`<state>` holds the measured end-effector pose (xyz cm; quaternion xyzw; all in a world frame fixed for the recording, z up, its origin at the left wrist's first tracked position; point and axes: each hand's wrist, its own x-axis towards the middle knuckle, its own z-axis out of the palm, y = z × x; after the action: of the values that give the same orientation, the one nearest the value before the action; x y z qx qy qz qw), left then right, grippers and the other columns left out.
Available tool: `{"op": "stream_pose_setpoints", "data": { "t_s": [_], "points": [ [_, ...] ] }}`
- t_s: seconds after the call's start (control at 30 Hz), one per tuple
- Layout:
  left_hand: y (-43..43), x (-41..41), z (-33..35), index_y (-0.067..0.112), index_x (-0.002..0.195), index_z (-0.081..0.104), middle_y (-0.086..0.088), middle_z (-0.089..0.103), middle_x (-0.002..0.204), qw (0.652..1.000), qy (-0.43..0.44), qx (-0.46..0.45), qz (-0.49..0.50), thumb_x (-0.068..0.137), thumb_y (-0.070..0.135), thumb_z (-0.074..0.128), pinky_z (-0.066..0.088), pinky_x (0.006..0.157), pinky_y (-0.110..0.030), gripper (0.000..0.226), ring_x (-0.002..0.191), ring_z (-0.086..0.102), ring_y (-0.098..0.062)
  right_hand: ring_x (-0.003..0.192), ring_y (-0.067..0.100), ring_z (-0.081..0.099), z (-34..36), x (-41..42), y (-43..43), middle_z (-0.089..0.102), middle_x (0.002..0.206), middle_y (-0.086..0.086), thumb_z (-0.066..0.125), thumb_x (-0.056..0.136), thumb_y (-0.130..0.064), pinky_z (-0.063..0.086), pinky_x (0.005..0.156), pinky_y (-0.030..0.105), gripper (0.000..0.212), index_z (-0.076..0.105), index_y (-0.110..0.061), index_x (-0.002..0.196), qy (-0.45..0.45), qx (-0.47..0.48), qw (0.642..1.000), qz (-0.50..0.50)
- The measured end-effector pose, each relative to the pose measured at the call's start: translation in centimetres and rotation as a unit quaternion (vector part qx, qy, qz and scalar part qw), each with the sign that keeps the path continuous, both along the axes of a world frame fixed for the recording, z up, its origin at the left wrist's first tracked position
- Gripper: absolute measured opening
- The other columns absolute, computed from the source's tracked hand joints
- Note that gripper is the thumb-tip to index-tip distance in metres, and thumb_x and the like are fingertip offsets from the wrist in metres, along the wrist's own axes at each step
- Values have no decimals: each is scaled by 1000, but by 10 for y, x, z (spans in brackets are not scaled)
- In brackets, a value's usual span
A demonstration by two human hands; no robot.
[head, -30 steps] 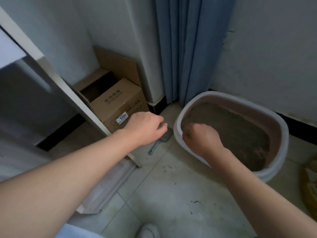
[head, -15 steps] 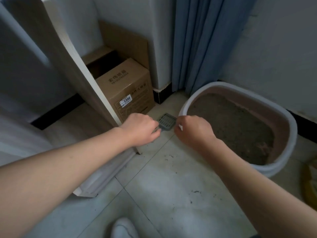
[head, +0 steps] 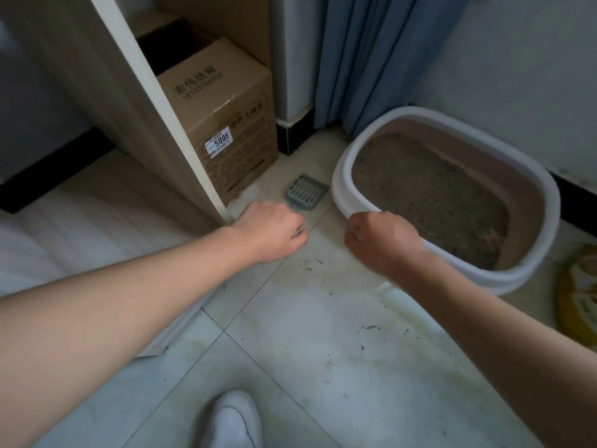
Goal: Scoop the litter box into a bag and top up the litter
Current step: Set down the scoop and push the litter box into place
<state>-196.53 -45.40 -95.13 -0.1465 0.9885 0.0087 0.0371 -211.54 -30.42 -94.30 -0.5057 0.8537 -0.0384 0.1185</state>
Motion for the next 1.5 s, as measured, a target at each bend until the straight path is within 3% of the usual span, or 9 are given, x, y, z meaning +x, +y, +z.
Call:
{"op": "stream_pose_setpoints", "data": {
  "t_s": [0.23,0.33,0.53,0.77,0.93,1.17,1.27,1.37,1.5],
  "points": [
    [0,-21,-22,17,79,62,0,59,72,999,43,26,-6,100,42,40,45,59,-31,40,68,57,-23,72,25,63,-6,-11,14,69,85,1,47,94,-30,55,65,35,23,70,-24,95,19,11,1000,-8],
    [0,-46,-18,20,73,54,4,56,69,996,74,42,-14,102,43,38,35,53,-30,40,64,54,-20,78,25,65,2,-31,20,71,95,0,49,95,-34,56,69,36,24,69,-25,104,16,12,999,-25],
    [2,-124,-17,22,71,52,7,49,65,991,107,72,-37,100,45,42,36,52,-32,39,63,50,-20,53,25,47,16,-81,34,54,60,5,47,92,-21,34,48,30,25,56,-12,70,60,16,996,-62],
    [11,-184,-19,20,64,51,4,51,58,978,144,124,-88,102,45,41,36,49,-31,46,53,49,-13,53,27,56,22,-142,62,57,58,8,47,91,-23,45,47,34,30,54,-9,66,95,38,988,-120],
    [15,-201,-40,20,63,50,3,52,57,977,129,126,-115,102,44,43,38,50,-30,46,52,50,-15,51,26,54,-5,-153,90,57,56,6,49,91,-23,47,48,37,31,54,-9,64,59,-35,972,-225],
    [36,-193,-70,19,69,58,3,55,62,974,135,177,-44,101,41,46,33,50,-28,40,57,53,-15,108,30,56,-50,-127,137,65,97,1,51,94,-27,46,72,36,19,68,-18,89,87,-58,956,-274],
    [32,-191,-78,21,78,65,6,60,69,970,152,190,-25,99,39,49,42,55,-31,32,64,56,-13,109,30,53,-62,-127,148,65,115,4,50,93,-32,50,85,40,28,70,-20,110,87,-67,940,-322],
    [9,-191,-86,18,95,72,2,68,91,957,187,222,0,97,31,56,52,74,-39,20,84,61,-19,119,35,47,-74,-134,157,61,125,9,54,89,-30,46,95,47,36,65,-20,122,84,-76,916,-384],
    [-18,-182,-102,8,121,66,-13,59,129,973,187,136,14,93,28,55,41,101,-47,36,123,48,-32,139,35,30,-100,-134,158,47,145,14,43,90,-32,33,112,50,50,53,-13,135,84,-50,899,-427]
  ]
}}
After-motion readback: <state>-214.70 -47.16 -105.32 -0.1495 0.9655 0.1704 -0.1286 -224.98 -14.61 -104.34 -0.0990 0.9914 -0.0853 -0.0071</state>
